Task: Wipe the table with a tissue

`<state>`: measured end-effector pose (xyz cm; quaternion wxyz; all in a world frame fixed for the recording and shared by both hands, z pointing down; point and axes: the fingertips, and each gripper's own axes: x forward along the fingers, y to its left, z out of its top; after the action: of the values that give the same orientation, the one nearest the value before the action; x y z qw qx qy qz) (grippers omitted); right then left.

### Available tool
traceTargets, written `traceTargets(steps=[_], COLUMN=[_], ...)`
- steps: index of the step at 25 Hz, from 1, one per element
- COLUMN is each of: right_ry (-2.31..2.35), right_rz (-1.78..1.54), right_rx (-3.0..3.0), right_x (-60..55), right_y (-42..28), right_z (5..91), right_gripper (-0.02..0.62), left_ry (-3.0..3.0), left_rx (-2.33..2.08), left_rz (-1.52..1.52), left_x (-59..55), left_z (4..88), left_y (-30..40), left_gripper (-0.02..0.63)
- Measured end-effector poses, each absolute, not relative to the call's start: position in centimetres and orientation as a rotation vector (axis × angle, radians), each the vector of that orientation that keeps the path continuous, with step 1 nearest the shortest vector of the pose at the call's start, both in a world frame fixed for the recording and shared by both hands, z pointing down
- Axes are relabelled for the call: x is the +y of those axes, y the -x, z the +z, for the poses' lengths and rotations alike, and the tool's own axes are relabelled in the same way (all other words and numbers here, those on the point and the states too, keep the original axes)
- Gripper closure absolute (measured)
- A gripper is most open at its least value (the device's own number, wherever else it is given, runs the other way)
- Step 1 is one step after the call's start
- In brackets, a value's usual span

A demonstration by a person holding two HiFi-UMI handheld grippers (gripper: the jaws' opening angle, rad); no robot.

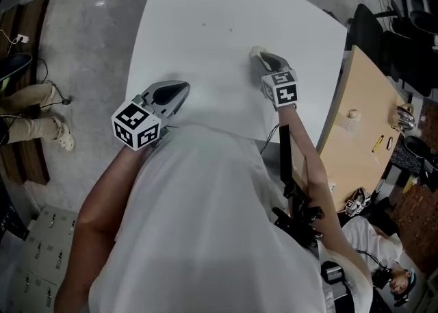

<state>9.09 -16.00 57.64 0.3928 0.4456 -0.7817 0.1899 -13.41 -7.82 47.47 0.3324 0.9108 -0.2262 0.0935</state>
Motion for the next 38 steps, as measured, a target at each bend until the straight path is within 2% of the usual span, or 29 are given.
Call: traceTargets(steps=[4,5,7,8,12,18,26,38], right_ry=[-1.116,-1.103,-1.066,-1.051,-1.018,-1.054,-0.859,-0.898], right_rz=[0.394,0.39,0.375,0.356,0.269,0.37,0.429,0.367], right_rx=[-1.963,-1.958,-1.938,-1.917,-1.822,-1.847,-1.963,-2.017], right_x=[-15.6,-15.5,-15.2,-15.2,-15.7,-15.1,-11.7,-19.2], right_y=[-8.4,-8.2,-7.9,-7.9,-8.5,-8.2,-3.5,-3.3], right_z=[58.0,58.1,58.5,58.7,59.2,59.1,58.7,56.8], right_gripper=[0.527,0.513,0.419,0.416,0.437,0.488,0.492,0.492], left_ry=[-2.381,-2.384,-2.387,-2.387,-2.389,-2.396,-2.395,-2.368], left_rx=[-0.592,-0.589,-0.582,-0.579,-0.572,-0.565,-0.532,-0.623], left_rz=[0.25,0.252,0.255,0.256,0.259,0.254,0.243,0.224], left_x=[-8.0,-8.0,-7.9,-7.9,-7.7,-7.6,-7.9,-8.5], left_z=[47.4,47.4,47.3,47.3,47.5,47.5,47.4,47.7], left_y=[13.8,13.8,13.7,13.7,13.9,14.0,14.0,15.1], left_gripper=[0.6,0.6,0.6,0.6,0.6,0.6,0.6,0.6])
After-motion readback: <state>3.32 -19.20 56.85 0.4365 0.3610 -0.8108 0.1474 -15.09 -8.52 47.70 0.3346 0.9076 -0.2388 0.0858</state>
